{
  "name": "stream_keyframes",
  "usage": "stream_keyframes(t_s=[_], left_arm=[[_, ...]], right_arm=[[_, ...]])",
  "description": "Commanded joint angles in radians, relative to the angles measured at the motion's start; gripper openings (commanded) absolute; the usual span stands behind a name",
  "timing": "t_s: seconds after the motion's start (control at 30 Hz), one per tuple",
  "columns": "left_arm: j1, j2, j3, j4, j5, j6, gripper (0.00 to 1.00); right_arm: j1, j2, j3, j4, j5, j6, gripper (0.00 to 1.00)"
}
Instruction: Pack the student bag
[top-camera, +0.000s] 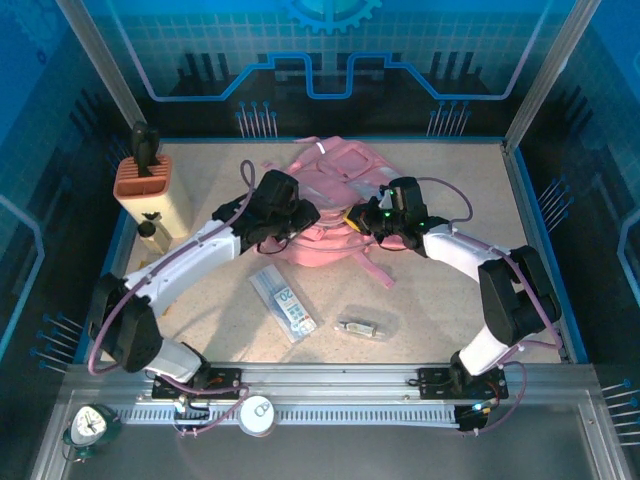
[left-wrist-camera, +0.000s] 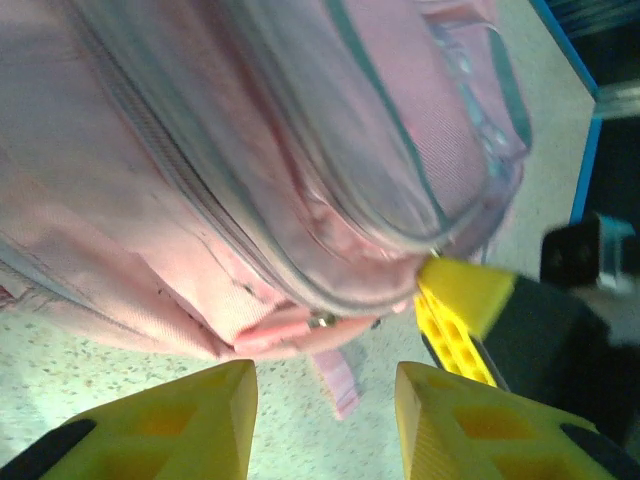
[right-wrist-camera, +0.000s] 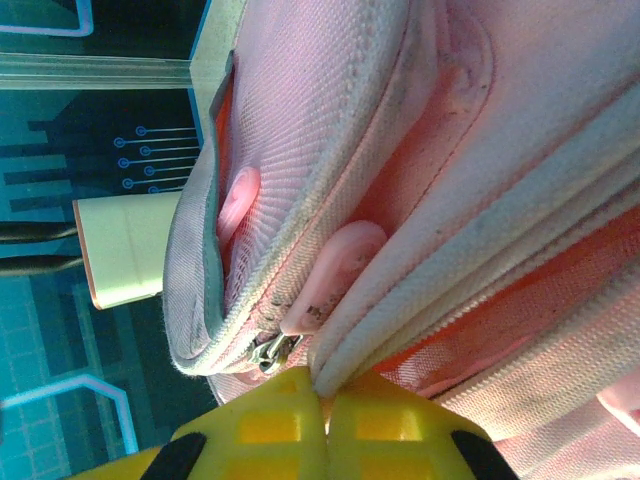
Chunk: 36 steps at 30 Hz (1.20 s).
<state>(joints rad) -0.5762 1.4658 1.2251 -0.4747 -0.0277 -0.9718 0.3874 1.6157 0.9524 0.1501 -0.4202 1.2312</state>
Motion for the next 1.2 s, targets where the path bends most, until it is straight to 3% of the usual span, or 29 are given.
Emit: stream_keyframes(t_s=[0.0,0.17,0.43,0.97,1.17], left_arm=[[-0.046,-0.027,-0.002,-0.081,-0.025,0.277,0.4],[-0.094,0.007,0.025,-0.054,-0.039,0.487,0.39],[-0.112,0.158,0.116,-0.112,-0.118,0.649,0.34],[-0.131,0.262,0.146,-0.019,-0.29,0.673,0.32],[-0.149,0.312,0.18,-0.015,-0.264,0.688,0.27]], right_arm=[[-0.005,-0.046,0.026,0.029,-0.002,-0.009,0.0],[-0.004,-0.048,0.033,0.031,-0.013,-0.008,0.0],[-0.005,-0.066,0.022,0.03,-0.003,-0.011,0.0],[0.008,-0.062,0.029,0.027,-0.006,-0.017,0.0],[0.011,-0.062,0.029,0.023,-0.002,-0.017,0.0]])
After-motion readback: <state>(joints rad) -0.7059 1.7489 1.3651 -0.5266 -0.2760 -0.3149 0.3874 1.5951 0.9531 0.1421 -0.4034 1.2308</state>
